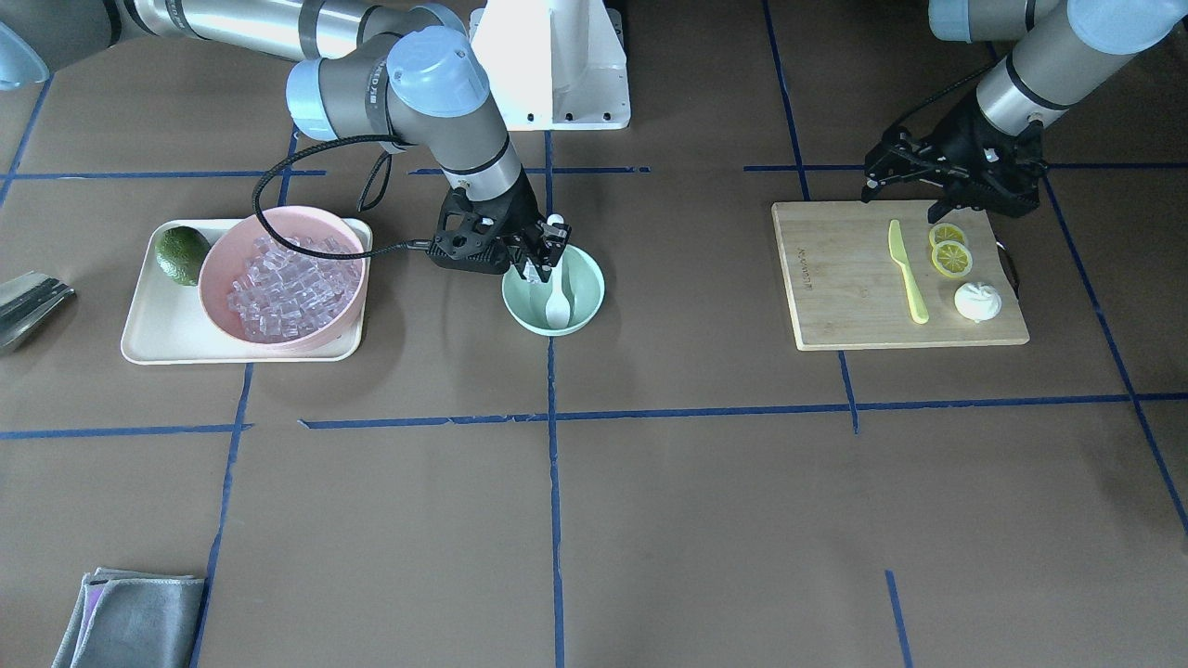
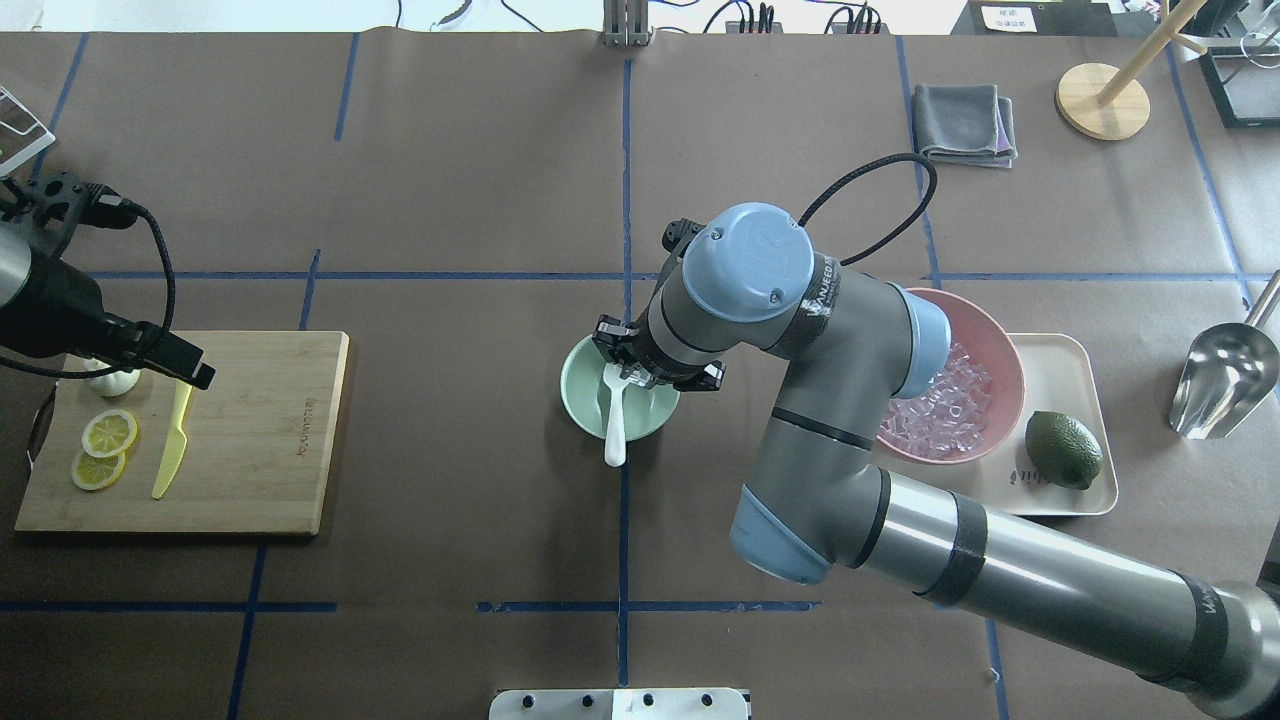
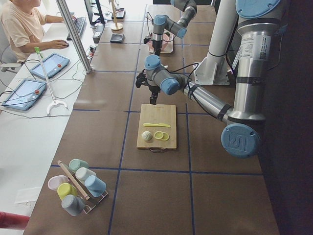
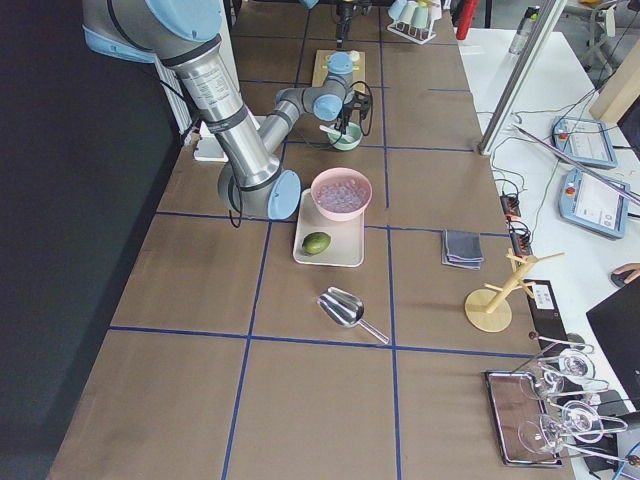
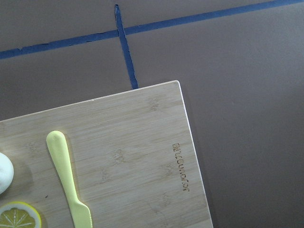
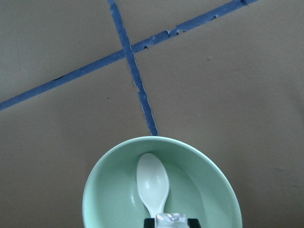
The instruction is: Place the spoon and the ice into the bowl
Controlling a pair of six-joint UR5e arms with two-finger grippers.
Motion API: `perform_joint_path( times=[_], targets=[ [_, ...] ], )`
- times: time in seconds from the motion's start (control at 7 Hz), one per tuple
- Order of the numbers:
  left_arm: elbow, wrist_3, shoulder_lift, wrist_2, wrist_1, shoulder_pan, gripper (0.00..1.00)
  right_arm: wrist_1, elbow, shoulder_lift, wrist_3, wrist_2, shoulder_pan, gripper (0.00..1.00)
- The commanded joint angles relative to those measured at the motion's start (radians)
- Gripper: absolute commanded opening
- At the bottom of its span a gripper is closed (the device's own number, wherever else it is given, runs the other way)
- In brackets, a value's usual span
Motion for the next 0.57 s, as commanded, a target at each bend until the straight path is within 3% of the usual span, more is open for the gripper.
perform_joint_path(
  times=[0.0,0.14,0.29,0.43],
  targets=[
    [-0.004,-0.002,-0.001,0.001,0.000,0.000,0.96,0.011,-0.042,0.029,0.003,-0.030,-0.009,0.08],
    [-0.007,-0.003,0.000,0.000,0.000,0.000,0.96,0.013,-0.053,0.029,0.001,-0.050,-0.025,0.59],
    [-0.004,-0.002,0.000,0.001,0.000,0.000,0.96,0.013,-0.053,0.023,0.001,-0.050,-0.025,0.98],
    [-0.007,-0.003,0.000,0.000,0.000,0.000,0.96,0.013,-0.053,0.027,0.006,-0.050,-0.025,0.99]
  ],
)
